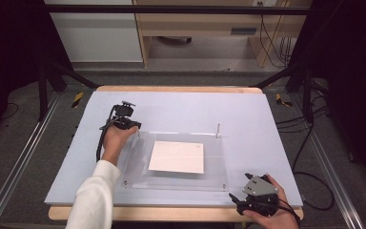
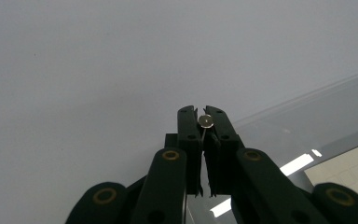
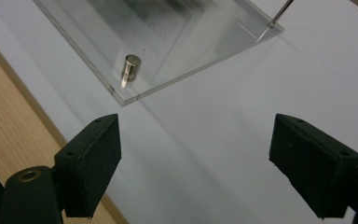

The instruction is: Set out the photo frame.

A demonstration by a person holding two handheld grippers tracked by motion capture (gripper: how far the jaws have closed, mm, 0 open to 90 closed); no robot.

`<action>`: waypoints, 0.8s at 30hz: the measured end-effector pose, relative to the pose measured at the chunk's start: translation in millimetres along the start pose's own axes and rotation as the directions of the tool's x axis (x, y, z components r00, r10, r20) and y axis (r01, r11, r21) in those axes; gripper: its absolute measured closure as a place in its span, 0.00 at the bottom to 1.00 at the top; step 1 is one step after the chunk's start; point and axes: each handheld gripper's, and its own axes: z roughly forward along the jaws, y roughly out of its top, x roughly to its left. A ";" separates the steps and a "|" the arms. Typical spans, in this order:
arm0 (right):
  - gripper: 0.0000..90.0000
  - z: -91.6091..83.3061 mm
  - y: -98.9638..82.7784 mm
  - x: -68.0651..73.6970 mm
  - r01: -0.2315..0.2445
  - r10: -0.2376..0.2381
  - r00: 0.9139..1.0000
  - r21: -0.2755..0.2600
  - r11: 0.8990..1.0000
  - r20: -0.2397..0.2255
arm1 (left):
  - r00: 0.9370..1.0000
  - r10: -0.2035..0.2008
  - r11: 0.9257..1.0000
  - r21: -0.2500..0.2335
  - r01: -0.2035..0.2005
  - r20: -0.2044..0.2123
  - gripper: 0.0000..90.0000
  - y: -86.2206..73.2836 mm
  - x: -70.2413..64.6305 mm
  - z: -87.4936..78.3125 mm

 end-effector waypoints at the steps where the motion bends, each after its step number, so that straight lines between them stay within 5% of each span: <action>1: 0.19 0.3 -0.1 1.0 0.008 -0.008 1.000 0.006 1.000 -0.002 | 1.000 -0.003 1.000 -0.001 0.003 0.003 0.94 -0.1 0.4 0.1; 15: 0.35 22.0 17.0 14.8 0.146 -0.146 0.989 -0.040 0.988 0.006 | 1.000 0.001 1.000 0.002 -0.001 0.008 0.94 -0.2 1.2 1.3; 24: 0.46 20.5 25.2 16.4 0.212 -0.211 0.977 -0.138 0.967 0.023 | 1.000 0.004 1.000 -0.011 -0.004 0.013 0.94 0.0 2.6 3.1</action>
